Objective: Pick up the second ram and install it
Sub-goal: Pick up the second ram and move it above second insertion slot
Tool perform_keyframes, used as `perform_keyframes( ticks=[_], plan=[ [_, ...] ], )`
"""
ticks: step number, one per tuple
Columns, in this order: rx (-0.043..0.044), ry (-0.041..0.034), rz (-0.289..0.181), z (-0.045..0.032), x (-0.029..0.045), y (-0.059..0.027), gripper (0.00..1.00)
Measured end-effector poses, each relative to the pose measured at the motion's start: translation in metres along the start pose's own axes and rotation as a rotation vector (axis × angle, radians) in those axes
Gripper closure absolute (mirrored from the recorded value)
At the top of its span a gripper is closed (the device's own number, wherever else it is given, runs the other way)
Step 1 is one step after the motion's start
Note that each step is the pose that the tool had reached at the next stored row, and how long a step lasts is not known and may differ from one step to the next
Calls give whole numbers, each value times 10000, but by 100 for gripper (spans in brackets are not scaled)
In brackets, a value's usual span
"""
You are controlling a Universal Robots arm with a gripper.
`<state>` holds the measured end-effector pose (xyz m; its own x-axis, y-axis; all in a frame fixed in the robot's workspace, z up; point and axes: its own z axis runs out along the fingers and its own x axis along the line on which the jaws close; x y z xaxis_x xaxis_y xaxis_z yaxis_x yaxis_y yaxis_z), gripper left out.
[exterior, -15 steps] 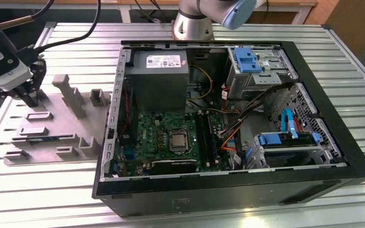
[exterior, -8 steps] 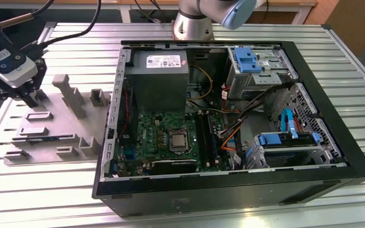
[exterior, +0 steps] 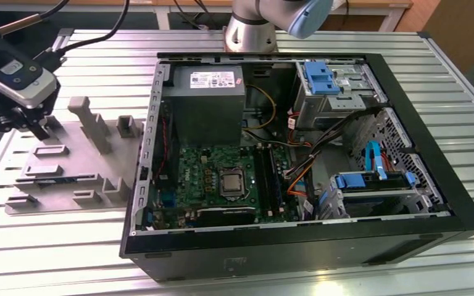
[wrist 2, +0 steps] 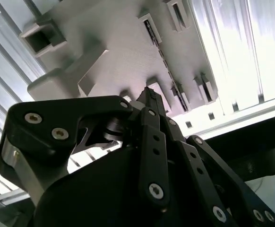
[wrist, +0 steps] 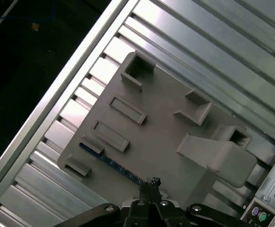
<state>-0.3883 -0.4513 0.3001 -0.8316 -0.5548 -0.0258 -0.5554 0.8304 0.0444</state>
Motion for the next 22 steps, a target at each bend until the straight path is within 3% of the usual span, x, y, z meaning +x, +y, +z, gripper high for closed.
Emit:
perform_keyframes(
  ticks=[22],
  plan=[
    [-103, 177, -3991, 40, 1, -2, 89]
  ],
)
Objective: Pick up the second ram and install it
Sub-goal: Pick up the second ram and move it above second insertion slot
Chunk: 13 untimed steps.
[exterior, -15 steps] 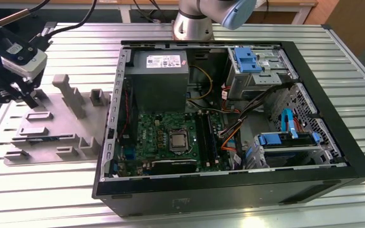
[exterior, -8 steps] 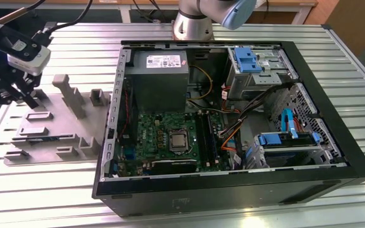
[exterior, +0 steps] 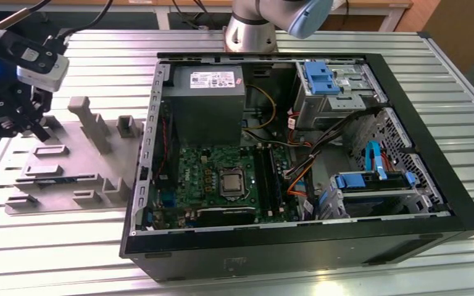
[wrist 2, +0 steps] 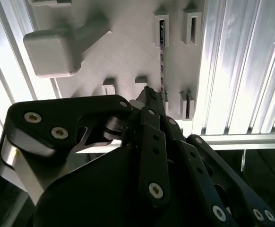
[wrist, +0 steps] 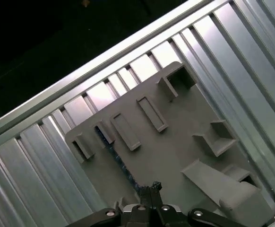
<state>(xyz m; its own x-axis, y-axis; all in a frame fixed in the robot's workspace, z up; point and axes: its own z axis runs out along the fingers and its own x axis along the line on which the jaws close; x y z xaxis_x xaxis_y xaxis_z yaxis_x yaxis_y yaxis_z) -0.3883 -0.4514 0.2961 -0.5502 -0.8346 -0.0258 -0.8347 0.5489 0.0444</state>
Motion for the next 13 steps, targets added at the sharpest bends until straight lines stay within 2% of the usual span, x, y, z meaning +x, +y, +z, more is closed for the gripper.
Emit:
perform_keyframes(
  ticks=[13],
  plan=[
    [-62, 106, -2367, 31, 1, -2, 89]
  ],
)
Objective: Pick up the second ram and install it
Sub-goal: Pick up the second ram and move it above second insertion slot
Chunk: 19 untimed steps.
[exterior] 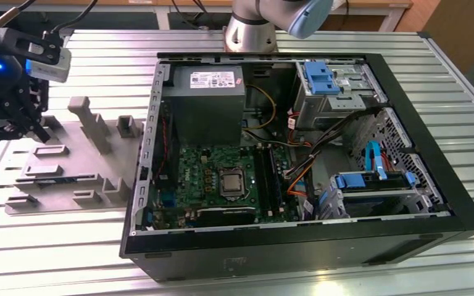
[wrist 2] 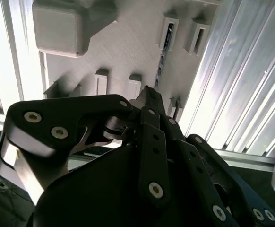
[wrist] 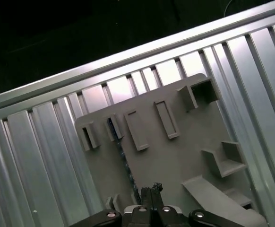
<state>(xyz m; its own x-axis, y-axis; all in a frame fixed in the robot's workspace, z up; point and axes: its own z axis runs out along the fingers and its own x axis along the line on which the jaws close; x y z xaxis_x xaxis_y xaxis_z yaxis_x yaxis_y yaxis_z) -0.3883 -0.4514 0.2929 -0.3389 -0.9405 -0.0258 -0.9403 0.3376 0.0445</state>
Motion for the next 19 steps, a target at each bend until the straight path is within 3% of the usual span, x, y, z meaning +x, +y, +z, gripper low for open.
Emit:
perform_keyframes(
  ticks=[14, 19],
  plan=[
    [-65, 113, -2502, 36, 1, -2, 89],
    [-64, 112, -2529, 38, 1, 0, 89]
  ],
)
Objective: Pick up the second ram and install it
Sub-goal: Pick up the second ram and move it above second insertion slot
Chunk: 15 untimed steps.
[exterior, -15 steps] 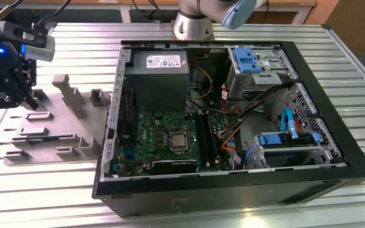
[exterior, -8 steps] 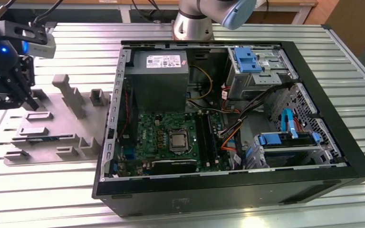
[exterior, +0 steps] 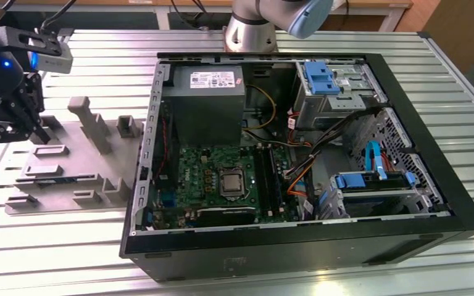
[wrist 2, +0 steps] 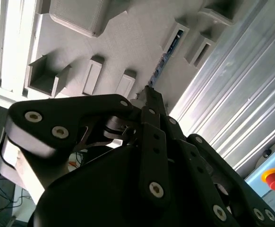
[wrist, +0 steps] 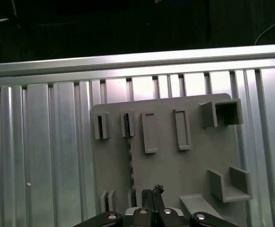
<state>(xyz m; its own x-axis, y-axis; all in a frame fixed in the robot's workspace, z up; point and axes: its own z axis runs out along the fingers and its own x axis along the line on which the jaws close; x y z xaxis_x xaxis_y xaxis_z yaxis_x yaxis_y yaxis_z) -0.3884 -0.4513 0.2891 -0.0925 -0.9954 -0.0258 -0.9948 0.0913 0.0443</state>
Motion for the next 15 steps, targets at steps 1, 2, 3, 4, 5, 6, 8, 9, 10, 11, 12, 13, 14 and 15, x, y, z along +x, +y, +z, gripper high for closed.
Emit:
perform_keyframes(
  ticks=[1, 2, 3, 4, 5, 6, 8, 9, 10, 11, 12, 13, 14, 15],
  plan=[
    [2, -2, -4, 8, 0, 2, 89],
    [1, -1, -12, 21, 1, 6, 89],
    [-2, 2, -27, 37, 2, 8, 89],
    [-2, 2, -46, 55, 4, 10, 89],
    [-1, 3, -64, 73, 5, 11, 89],
    [-3, 4, -80, 91, 6, 13, 89],
    [-3, 5, -116, 129, 11, 18, 89],
    [-5, 7, -136, 146, 15, 25, 89],
    [-6, 9, -156, 160, 20, 34, 89],
    [-6, 8, -177, 176, 27, 41, 89],
    [-6, 10, -196, 191, 34, 46, 89],
    [-5, 9, -217, 208, 43, 48, 89],
    [-5, 9, -240, 226, 51, 48, 89],
    [-6, 11, -265, 242, 60, 49, 89]
  ],
)
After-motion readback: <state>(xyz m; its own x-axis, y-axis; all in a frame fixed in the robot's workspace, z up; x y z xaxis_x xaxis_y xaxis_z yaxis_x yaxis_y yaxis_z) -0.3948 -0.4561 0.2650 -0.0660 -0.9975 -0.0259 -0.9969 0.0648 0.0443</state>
